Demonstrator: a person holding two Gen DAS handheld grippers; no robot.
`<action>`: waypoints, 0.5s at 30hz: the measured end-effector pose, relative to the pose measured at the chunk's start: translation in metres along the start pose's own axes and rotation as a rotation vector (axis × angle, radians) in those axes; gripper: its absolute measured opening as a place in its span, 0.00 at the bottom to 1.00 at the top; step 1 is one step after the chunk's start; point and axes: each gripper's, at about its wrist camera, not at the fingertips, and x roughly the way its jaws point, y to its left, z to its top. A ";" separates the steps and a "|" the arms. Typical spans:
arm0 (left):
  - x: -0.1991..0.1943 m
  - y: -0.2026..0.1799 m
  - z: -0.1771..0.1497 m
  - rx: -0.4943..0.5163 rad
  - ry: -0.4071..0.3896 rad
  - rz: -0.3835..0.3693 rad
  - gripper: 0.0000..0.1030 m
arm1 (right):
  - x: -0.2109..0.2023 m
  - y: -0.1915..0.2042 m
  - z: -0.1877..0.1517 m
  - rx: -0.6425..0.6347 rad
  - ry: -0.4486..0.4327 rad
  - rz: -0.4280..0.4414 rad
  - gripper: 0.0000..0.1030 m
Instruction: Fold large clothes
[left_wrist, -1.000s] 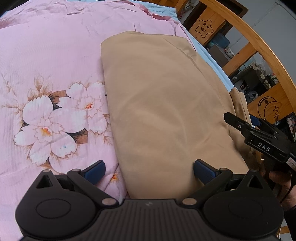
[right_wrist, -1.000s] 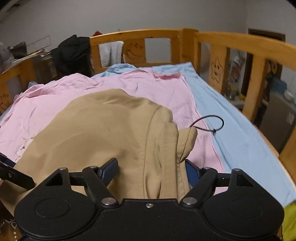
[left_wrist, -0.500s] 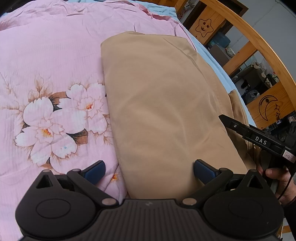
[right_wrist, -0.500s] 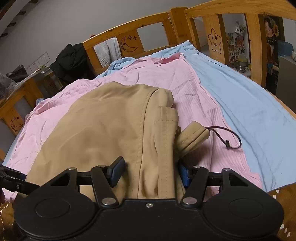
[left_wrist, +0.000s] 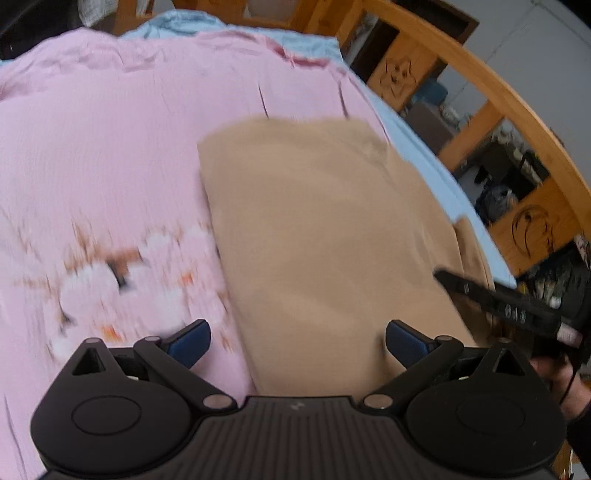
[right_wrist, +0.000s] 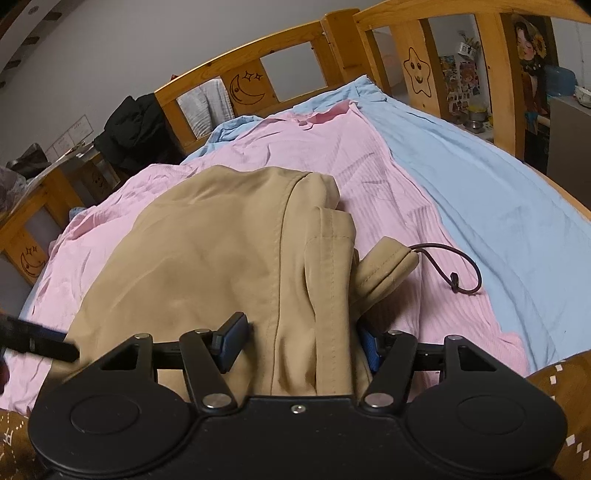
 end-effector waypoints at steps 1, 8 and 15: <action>0.000 0.003 0.005 0.002 -0.019 0.005 0.99 | 0.000 0.000 0.000 0.002 -0.001 0.000 0.62; 0.028 0.023 0.025 -0.005 -0.008 -0.055 1.00 | 0.002 -0.003 -0.001 0.019 -0.002 0.009 0.65; 0.061 0.040 0.033 -0.127 0.077 -0.196 1.00 | 0.008 -0.010 -0.001 0.077 0.014 0.019 0.71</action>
